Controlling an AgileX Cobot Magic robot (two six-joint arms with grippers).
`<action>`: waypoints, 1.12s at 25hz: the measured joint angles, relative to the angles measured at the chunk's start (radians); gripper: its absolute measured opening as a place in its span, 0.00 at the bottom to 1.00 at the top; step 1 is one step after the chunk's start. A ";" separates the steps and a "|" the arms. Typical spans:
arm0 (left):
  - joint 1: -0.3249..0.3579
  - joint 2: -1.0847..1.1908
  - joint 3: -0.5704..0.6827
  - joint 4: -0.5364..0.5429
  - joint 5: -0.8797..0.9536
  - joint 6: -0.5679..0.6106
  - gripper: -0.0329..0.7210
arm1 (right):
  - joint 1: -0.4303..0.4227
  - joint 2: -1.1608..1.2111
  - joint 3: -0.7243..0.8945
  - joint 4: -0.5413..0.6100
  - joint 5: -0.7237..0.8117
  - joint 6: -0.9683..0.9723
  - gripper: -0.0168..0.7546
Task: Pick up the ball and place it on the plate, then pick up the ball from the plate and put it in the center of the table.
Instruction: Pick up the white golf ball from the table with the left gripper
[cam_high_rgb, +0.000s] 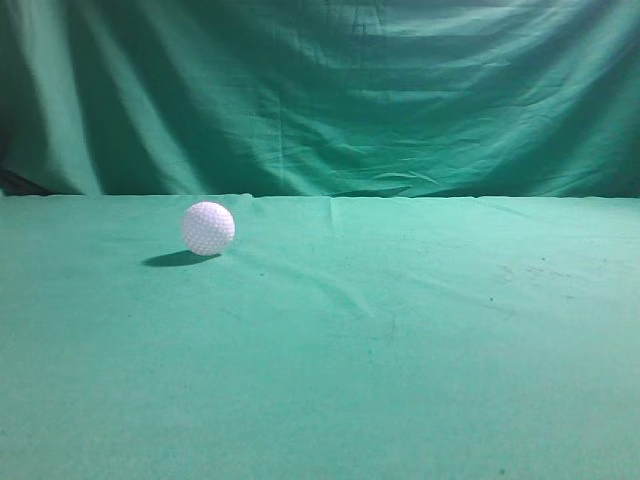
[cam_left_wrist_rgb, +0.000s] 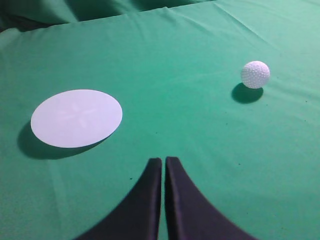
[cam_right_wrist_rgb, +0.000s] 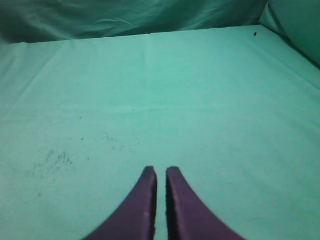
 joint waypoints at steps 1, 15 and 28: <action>0.000 0.000 0.000 0.000 0.000 0.000 0.04 | 0.000 0.000 0.000 0.000 0.000 0.000 0.13; 0.000 0.000 0.000 -0.246 -0.395 -0.002 0.04 | 0.000 0.000 0.000 0.000 0.000 0.000 0.13; 0.000 0.174 -0.226 -0.272 -0.085 -0.026 0.04 | 0.000 0.000 0.000 0.000 0.000 0.000 0.13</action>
